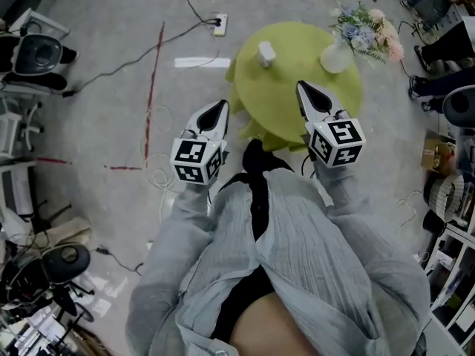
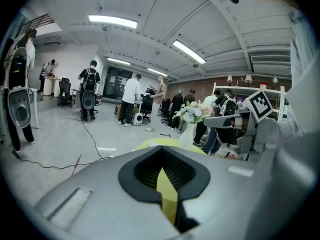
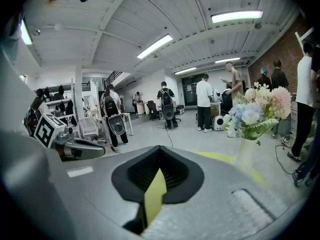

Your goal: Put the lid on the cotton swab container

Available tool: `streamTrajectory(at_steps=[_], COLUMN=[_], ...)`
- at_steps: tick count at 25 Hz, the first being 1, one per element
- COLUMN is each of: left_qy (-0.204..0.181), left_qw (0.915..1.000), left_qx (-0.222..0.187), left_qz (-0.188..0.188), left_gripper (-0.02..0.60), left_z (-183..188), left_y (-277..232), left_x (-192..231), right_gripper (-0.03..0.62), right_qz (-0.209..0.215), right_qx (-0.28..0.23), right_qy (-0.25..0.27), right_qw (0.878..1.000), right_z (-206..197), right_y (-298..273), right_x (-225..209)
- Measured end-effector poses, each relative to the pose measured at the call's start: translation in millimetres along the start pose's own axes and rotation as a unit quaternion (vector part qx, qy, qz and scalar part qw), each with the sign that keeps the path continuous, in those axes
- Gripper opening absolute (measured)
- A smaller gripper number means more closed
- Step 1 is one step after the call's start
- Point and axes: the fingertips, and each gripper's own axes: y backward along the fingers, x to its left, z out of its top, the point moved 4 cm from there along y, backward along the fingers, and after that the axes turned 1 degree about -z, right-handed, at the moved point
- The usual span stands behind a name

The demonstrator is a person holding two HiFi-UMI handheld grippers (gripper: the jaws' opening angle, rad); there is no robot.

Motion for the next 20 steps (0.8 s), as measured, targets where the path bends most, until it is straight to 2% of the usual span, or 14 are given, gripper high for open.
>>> streamTrajectory(at_steps=[10, 20], left_qy=[-0.002, -0.008], left_qw=[0.9999, 0.9995], left_qx=[-0.004, -0.011], left_qz=[-0.015, -0.027], left_gripper=[0.017, 0.017], left_z=[-19.4, -27.2], left_y=[31.3, 42.6], left_x=[-26.6, -46.6], right_gripper=[0.002, 0.002], right_qz=[-0.026, -0.037], right_qx=[0.000, 0.005], right_qy=[-0.003, -0.013], right_qw=[1.000, 0.999], right_z=[-30.9, -49.6], right_y=[57.9, 80.2], right_x=[19.4, 23.4])
